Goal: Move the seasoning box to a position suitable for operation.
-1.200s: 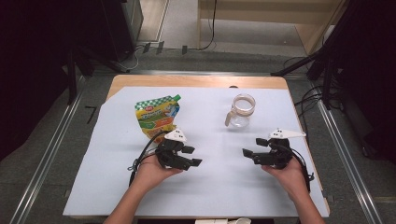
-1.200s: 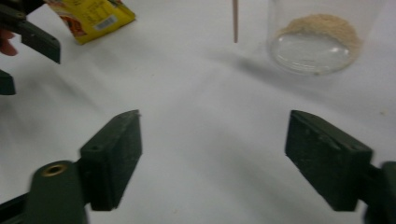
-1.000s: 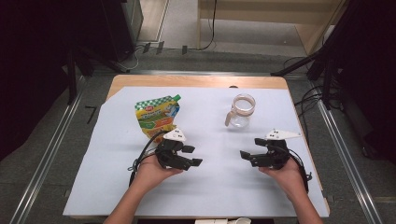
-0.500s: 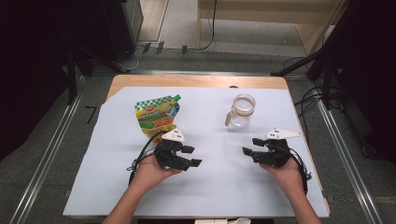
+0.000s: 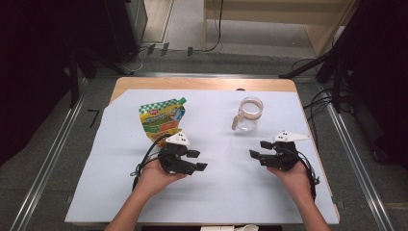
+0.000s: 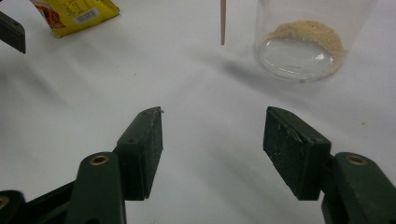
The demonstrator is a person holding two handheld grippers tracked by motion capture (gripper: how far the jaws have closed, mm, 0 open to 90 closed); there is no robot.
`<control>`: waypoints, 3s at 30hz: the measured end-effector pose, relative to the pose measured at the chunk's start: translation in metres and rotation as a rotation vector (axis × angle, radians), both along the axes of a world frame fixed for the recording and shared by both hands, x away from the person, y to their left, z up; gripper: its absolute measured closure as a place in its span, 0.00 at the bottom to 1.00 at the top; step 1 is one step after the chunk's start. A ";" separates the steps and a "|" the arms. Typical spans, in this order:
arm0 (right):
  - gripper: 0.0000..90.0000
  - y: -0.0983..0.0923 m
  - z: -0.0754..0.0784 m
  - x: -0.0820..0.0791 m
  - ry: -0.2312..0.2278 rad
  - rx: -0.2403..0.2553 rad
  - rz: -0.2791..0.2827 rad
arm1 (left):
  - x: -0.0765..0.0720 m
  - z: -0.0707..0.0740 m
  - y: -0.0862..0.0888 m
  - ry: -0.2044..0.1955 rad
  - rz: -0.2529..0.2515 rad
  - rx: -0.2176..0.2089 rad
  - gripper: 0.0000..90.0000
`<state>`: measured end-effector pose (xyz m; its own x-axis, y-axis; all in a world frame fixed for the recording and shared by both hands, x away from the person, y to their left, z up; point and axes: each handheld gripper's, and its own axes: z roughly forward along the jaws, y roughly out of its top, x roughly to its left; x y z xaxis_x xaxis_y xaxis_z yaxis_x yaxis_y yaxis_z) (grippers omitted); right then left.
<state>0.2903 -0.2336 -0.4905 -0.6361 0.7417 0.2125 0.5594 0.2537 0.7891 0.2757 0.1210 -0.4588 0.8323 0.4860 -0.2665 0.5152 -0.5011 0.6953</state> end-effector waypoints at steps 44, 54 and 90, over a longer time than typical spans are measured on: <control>0.15 0.024 0.004 0.081 -0.037 -0.035 -0.209 | -0.002 0.003 0.003 -0.005 -0.021 -0.010 0.46; 0.14 0.031 -0.012 0.097 -0.076 0.003 -0.276 | -0.002 0.002 0.002 -0.009 -0.034 -0.003 0.46; 0.13 0.040 0.012 0.075 -0.185 0.004 -0.197 | -0.002 0.001 0.001 0.015 -0.036 -0.025 0.46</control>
